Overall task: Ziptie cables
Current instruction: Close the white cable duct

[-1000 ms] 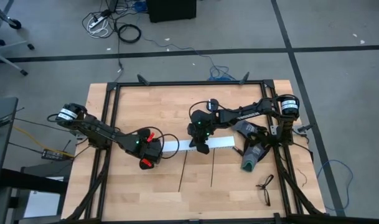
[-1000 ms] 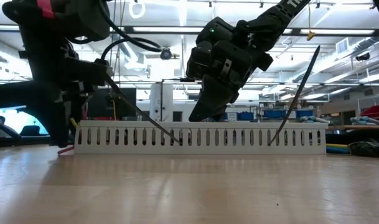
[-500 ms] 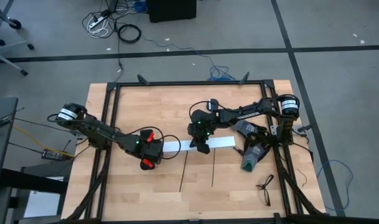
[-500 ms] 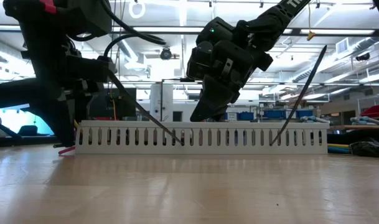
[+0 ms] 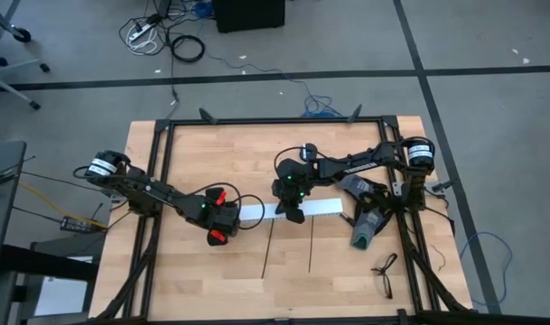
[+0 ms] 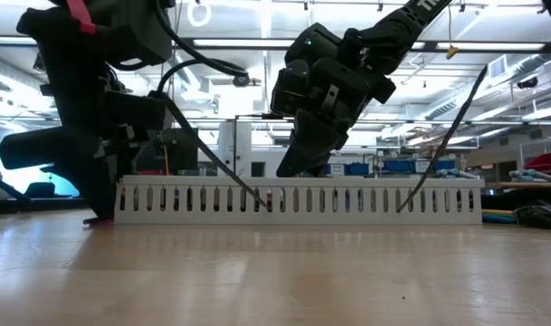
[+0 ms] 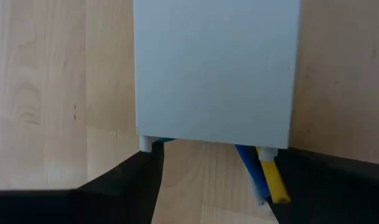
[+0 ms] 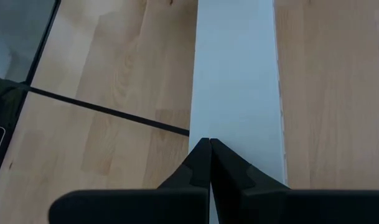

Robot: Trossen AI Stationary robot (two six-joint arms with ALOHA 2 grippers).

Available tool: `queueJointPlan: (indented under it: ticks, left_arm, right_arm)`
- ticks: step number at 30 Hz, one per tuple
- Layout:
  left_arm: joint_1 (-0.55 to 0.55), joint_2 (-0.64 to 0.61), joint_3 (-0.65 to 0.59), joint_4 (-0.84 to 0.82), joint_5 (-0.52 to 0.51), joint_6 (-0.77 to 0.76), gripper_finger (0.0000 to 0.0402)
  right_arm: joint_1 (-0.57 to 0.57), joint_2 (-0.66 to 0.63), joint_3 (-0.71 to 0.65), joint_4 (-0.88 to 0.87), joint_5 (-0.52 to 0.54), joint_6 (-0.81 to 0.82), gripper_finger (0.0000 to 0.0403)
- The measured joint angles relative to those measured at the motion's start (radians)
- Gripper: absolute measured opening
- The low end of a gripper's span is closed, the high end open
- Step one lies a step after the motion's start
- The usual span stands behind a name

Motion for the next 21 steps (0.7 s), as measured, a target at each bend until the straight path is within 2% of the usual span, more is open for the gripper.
queueJointPlan:
  ticks: [21]
  left_arm:
    - [0.0, 0.0, 0.004, 0.078, 0.006, 0.002, 0.0229]
  right_arm:
    - [0.0, 0.0, 0.0, -0.003, 0.012, -0.006, 0.0]
